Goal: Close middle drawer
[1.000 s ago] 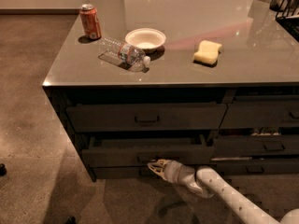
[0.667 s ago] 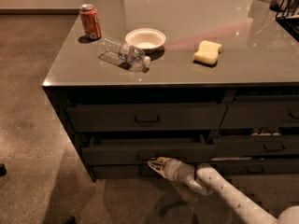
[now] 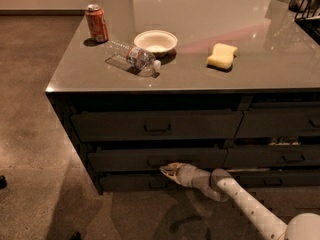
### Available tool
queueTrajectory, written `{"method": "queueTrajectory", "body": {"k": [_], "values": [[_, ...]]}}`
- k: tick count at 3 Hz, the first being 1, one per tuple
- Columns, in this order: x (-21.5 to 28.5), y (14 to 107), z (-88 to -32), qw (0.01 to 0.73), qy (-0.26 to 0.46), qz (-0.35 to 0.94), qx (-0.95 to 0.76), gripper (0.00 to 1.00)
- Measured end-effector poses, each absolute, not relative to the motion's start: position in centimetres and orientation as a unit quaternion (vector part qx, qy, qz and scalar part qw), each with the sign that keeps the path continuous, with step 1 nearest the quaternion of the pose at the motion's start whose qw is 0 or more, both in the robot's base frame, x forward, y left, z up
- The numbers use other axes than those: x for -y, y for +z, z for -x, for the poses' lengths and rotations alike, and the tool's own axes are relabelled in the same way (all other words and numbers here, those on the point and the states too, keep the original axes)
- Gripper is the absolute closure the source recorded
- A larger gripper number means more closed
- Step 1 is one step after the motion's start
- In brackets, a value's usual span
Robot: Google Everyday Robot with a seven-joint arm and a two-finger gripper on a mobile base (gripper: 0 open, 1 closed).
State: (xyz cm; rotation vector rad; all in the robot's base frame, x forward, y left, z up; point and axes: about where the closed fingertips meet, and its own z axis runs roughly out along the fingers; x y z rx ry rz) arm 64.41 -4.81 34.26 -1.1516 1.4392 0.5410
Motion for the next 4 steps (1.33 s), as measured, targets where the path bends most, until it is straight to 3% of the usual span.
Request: {"method": "queueTrajectory", "body": {"k": [2, 4], "values": [[4.8, 34.2, -64.5, 0.573, 0.231, 0.491, -0.614, 1.0], [6.1, 35.1, -58.4, 0.554, 0.25, 0.503, -0.614, 1.0]]}}
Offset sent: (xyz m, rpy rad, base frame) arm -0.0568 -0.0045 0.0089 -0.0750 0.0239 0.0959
